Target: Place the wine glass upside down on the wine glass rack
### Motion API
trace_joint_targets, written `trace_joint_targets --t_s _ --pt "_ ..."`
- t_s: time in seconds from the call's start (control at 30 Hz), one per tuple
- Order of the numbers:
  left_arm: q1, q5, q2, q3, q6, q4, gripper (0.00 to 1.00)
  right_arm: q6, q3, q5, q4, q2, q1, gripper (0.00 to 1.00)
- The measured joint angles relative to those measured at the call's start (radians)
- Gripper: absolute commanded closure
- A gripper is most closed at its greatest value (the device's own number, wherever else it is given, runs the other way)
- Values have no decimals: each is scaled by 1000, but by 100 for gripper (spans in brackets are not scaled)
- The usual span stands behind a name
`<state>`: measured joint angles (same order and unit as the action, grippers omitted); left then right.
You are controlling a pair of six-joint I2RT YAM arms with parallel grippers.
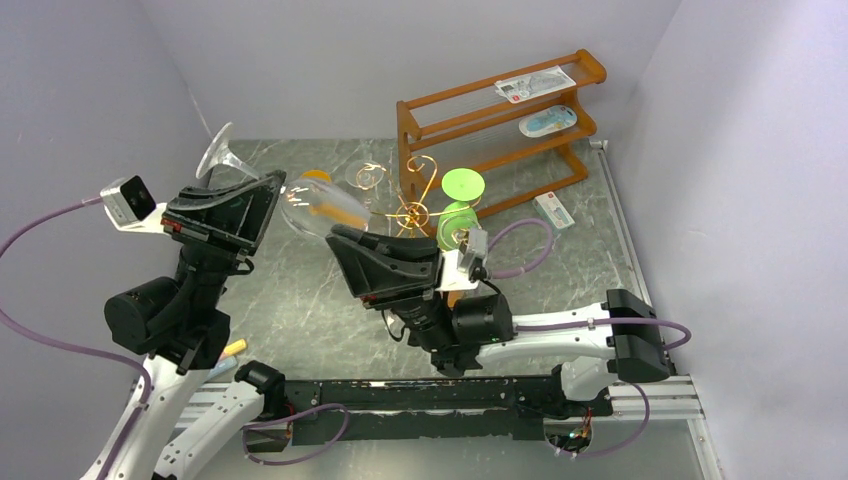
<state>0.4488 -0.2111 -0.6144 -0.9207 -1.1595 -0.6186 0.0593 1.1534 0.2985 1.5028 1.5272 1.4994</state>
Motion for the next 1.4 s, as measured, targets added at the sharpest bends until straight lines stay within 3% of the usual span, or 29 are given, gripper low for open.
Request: trace_joint_targets --t_s 0.13,0.3,0.6,0.77,0.9,1.17,1.4 --pt "0 -24 0 -31 85 65 95 8 -51 48 -6 -47 -15 47" --pt "2 -29 9 -108 209 201 95 14 -151 89 -35 -154 -20 35" --pt "2 -97 23 -342 503 580 95 24 -246 158 -254 -386 -21 33" --pt "2 -223 15 -426 702 850 95 27 -205 209 -502 -477 -21 33" --pt "2 -380 -13 -407 825 983 95 35 -144 279 -698 -510 -21 34" --pt "2 -718 -64 -236 887 974 95 20 -108 423 -913 -556 -21 35" --pt "2 -837 -59 -71 830 849 95 -37 -116 494 -915 -610 -21 35"
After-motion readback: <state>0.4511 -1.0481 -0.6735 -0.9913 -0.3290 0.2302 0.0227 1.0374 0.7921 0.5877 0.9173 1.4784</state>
